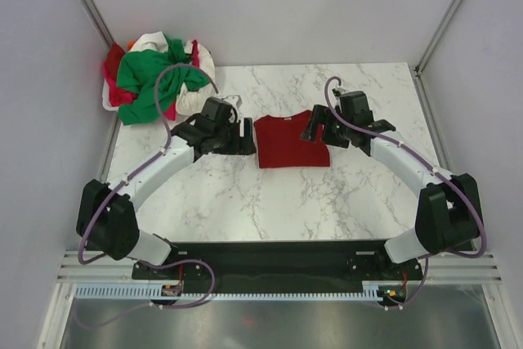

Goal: Fold and stack the t-shirts
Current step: Fold the tshirt

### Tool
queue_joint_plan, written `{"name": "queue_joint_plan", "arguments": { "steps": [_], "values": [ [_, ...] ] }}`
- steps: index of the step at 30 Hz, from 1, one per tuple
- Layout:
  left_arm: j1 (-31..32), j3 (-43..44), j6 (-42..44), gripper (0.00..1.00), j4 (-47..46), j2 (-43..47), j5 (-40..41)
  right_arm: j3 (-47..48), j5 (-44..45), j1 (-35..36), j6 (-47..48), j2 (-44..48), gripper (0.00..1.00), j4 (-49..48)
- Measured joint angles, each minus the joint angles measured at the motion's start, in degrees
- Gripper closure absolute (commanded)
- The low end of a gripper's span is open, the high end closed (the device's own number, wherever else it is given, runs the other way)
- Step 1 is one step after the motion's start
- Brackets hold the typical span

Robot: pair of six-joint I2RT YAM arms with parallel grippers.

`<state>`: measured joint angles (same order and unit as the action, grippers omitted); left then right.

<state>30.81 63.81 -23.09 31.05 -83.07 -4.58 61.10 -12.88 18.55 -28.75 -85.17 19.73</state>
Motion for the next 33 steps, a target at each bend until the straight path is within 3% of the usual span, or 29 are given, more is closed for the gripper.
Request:
{"name": "queue_joint_plan", "arguments": {
  "steps": [6, 15, 19, 25, 30, 33],
  "values": [
    [-2.75, 10.16, 1.38, 0.05, -2.54, -1.07, 0.0, 0.0, 0.5, 0.55, -0.15, 0.5, 0.05, 1.16],
    [-6.62, 47.06, 6.6, 0.0, -8.52, -12.39, 3.5, 0.0, 2.19, 0.81, -0.37, 5.31, 0.04, 2.95],
    [-6.56, 51.1, 7.82, 0.0, -13.14, -11.91, 4.37, 0.0, 3.43, 0.81, -0.22, 7.3, 0.03, 4.17],
    [-6.56, 49.09, 7.98, 0.0, -23.98, -8.26, 4.11, 0.0, 3.93, 0.81, 0.07, 7.69, 0.03, 5.2],
    [-6.6, 56.46, 8.35, 0.0, -20.22, -11.17, 6.12, 0.0, 3.91, 0.81, 0.07, 7.58, 0.03, 5.22],
    [-6.69, 53.09, 8.28, 0.0, -16.55, -11.74, 7.19, 0.0, 3.91, 0.81, 0.11, 7.54, 0.03, 5.33]
  ]
}}
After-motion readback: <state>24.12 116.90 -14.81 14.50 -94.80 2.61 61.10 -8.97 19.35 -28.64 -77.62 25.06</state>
